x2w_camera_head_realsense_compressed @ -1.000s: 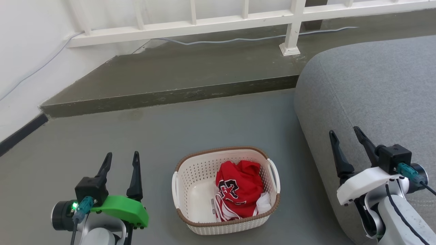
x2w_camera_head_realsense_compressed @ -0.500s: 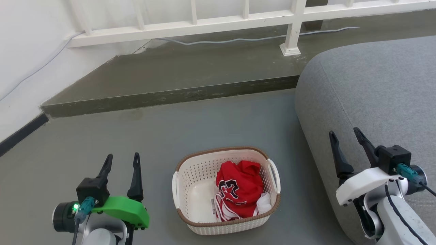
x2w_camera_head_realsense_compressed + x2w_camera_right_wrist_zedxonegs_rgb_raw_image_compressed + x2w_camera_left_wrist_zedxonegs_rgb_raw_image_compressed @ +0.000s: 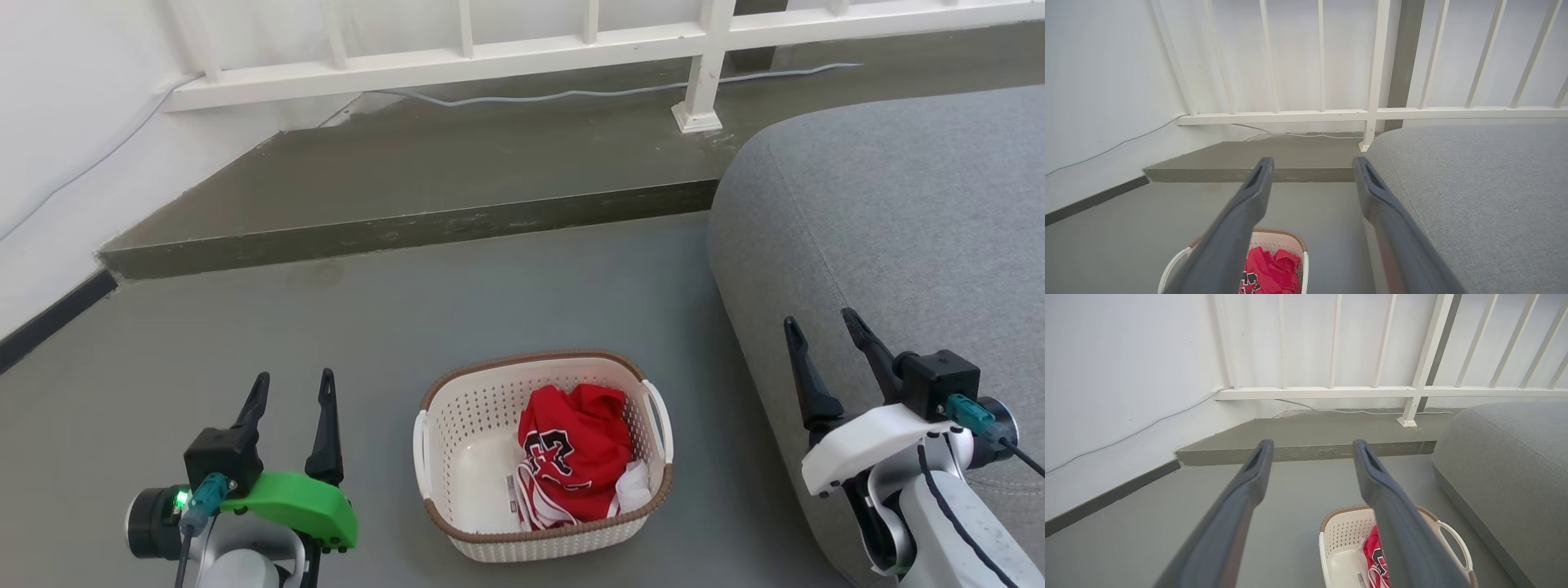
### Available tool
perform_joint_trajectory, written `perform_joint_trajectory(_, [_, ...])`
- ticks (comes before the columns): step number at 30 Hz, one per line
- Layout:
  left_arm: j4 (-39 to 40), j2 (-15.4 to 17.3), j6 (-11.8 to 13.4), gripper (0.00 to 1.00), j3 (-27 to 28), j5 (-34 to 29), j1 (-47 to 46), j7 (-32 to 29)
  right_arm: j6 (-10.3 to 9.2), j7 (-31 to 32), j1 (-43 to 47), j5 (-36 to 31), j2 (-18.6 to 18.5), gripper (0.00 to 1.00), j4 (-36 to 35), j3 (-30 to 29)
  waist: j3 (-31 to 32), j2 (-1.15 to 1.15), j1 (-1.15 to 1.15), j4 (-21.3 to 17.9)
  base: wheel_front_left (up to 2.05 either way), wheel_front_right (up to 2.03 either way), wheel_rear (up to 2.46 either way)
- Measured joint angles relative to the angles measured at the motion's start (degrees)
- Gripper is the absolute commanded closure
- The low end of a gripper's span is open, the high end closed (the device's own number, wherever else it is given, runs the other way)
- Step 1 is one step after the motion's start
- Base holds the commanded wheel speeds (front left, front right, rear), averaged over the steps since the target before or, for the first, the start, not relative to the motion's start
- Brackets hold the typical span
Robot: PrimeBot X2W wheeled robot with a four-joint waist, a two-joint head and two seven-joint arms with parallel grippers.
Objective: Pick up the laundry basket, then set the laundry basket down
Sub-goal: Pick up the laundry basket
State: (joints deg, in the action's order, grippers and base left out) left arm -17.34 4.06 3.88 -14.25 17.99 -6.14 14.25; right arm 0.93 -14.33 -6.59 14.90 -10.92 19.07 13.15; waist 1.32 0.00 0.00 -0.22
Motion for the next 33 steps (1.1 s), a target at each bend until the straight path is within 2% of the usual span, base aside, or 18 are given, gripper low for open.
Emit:
perform_joint_trajectory(14, [1.0, -0.7, 0.0, 0.0, -0.5, -0.3, -0.9, 0.0, 0.58, 0.0, 0.0, -0.4, 0.2, 0.0, 0.1, -0.9, -2.5, 0.0, 0.0, 0.6, 0.0, 0.0, 0.0])
perform_joint_trajectory(33, [2.0, -1.3, 0.2, 0.0, -1.2, -1.5, -8.0, 0.0, 2.09, 0.0, -6.6, -0.8, 0.4, 0.0, 0.5, -1.9, -14.7, 0.0, 0.0, 1.3, 0.0, 0.0, 0.0])
